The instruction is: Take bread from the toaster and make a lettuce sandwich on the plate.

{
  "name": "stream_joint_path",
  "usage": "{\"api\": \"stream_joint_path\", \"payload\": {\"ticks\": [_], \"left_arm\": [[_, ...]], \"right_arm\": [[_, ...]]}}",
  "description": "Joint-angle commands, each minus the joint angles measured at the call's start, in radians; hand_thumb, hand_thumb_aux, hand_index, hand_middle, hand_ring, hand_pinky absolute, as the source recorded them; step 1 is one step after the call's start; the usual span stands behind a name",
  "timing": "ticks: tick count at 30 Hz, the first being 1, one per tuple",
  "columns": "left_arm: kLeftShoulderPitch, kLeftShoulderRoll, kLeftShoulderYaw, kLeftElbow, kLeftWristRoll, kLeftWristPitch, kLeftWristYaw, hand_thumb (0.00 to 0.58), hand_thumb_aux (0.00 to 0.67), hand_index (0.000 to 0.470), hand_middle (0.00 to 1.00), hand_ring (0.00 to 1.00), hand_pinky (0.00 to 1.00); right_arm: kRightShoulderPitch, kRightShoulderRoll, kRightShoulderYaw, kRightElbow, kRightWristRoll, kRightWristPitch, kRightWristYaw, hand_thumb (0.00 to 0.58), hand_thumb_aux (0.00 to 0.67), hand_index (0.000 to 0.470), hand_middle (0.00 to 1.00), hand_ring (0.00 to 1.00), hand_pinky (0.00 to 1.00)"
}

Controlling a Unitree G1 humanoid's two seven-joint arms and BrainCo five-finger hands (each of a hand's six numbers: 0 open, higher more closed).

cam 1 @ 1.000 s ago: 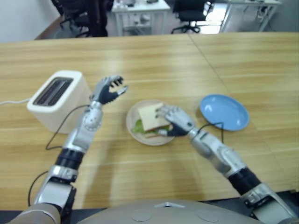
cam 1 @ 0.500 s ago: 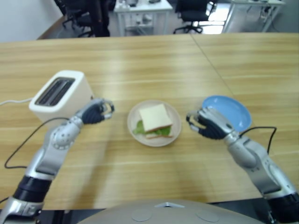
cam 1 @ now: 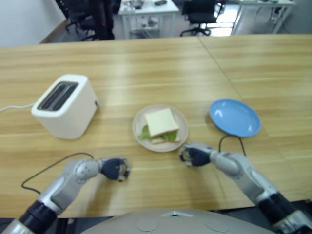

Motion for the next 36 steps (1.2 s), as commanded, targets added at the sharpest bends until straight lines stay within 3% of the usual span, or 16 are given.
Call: {"api": "stream_joint_path", "payload": {"ticks": [1, 9, 16, 17, 18, 19, 20, 21, 22, 23, 24, 25, 27, 28, 32, 36], "left_arm": [[-0.085, -0.073, -0.052, 0.162, 0.08, 0.012, 0.063, 0.58, 0.67, 0.46, 1.0, 1.0, 1.0], [-0.416, -0.288, -0.063, 0.557, 0.16, -0.014, 0.306, 0.578, 0.633, 0.435, 1.0, 1.0, 1.0], [-0.565, -0.358, -0.073, 0.851, 0.182, -0.04, 0.445, 0.573, 0.599, 0.411, 1.0, 1.0, 1.0], [-0.559, -0.351, -0.072, 0.848, 0.181, -0.04, 0.445, 0.567, 0.57, 0.391, 1.0, 1.0, 1.0], [-0.551, -0.339, -0.069, 0.834, 0.179, -0.036, 0.446, 0.549, 0.515, 0.354, 1.0, 1.0, 1.0], [-0.54, -0.327, -0.064, 0.814, 0.178, -0.032, 0.446, 0.53, 0.473, 0.325, 1.0, 1.0, 1.0], [-0.525, -0.311, -0.055, 0.782, 0.174, -0.023, 0.441, 0.53, 0.473, 0.325, 1.0, 1.0, 1.0], [-0.504, -0.291, -0.044, 0.737, 0.171, -0.008, 0.433, 0.466, 0.373, 0.256, 1.0, 1.0, 1.0], [-0.479, -0.27, -0.027, 0.678, 0.167, 0.012, 0.423, 0.4, 0.297, 0.204, 1.0, 1.0, 1.0], [-0.45, -0.248, -0.003, 0.606, 0.16, 0.045, 0.411, 0.4, 0.297, 0.204, 1.0, 1.0, 1.0], [-0.42, -0.227, 0.025, 0.528, 0.152, 0.075, 0.399, 0.0, 0.0, 0.0, 0.98, 0.98, 0.98], [-0.39, -0.211, 0.06, 0.444, 0.139, 0.107, 0.389, 0.0, 0.0, 0.0, 0.83, 0.83, 0.83], [-0.343, -0.202, 0.139, 0.282, 0.102, 0.16, 0.382, 0.0, 0.0, 0.0, 0.16, 0.16, 0.16], [-0.331, -0.206, 0.177, 0.216, 0.082, 0.177, 0.386, 0.0, 0.0, 0.0, 0.0, 0.0, 0.0], [-0.382, -0.316, 0.334, 0.153, -0.087, 0.142, 0.469, 0.0, 0.0, 0.0, 0.0, 0.0, 0.0], [-0.45, -0.453, 0.424, 0.3, -0.23, -0.058, 0.587, 0.0, 0.0, 0.0, 0.0, 0.0, 0.0]], "right_arm": [[-0.086, 0.047, 0.061, 0.171, -0.049, -0.027, -0.019, 0.58, 0.67, 0.46, 1.0, 1.0, 1.0], [-0.374, 0.146, 0.12, 0.582, -0.131, -0.14, -0.228, 0.58, 0.67, 0.46, 1.0, 1.0, 1.0], [-0.478, 0.175, 0.133, 0.749, -0.167, -0.208, -0.436, 0.58, 0.67, 0.46, 1.0, 1.0, 1.0], [-0.477, 0.169, 0.128, 0.737, -0.17, -0.216, -0.465, 0.569, 0.578, 0.397, 0.99, 0.99, 0.99], [-0.472, 0.159, 0.119, 0.716, -0.171, -0.224, -0.495, 0.47, 0.378, 0.26, 0.36, 0.36, 0.36], [-0.465, 0.149, 0.109, 0.693, -0.17, -0.232, -0.521, 0.152, 0.095, 0.065, 0.0, 0.0, 0.0], [-0.455, 0.135, 0.094, 0.664, -0.165, -0.24, -0.543, 0.152, 0.095, 0.065, 0.0, 0.0, 0.0], [-0.441, 0.119, 0.079, 0.628, -0.157, -0.248, -0.56, 0.0, 0.0, 0.0, 0.0, 0.0, 0.0], [-0.421, 0.101, 0.061, 0.586, -0.147, -0.255, -0.573, 0.0, 0.0, 0.0, 0.0, 0.0, 0.0], [-0.395, 0.084, 0.036, 0.534, -0.128, -0.262, -0.585, 0.0, 0.0, 0.0, 0.0, 0.0, 0.0], [-0.366, 0.072, 0.004, 0.482, -0.096, -0.271, -0.591, 0.0, 0.0, 0.0, 0.0, 0.0, 0.0], [-0.335, 0.063, -0.031, 0.427, -0.056, -0.278, -0.586, 0.0, 0.0, 0.0, 0.0, 0.0, 0.0], [-0.273, 0.055, -0.102, 0.318, 0.022, -0.282, -0.577, 0.0, 0.0, 0.0, 0.0, 0.0, 0.0], [-0.245, 0.06, -0.139, 0.267, 0.069, -0.28, -0.571, 0.0, 0.0, 0.0, 0.0, 0.0, 0.0], [-0.153, 0.15, -0.261, 0.125, 0.372, -0.187, -0.47, 0.0, 0.0, 0.0, 0.0, 0.0, 0.0], [-0.117, 0.285, -0.342, 0.081, 0.617, -0.106, -0.407, 0.0, 0.0, 0.0, 0.0, 0.0, 0.0]]}}
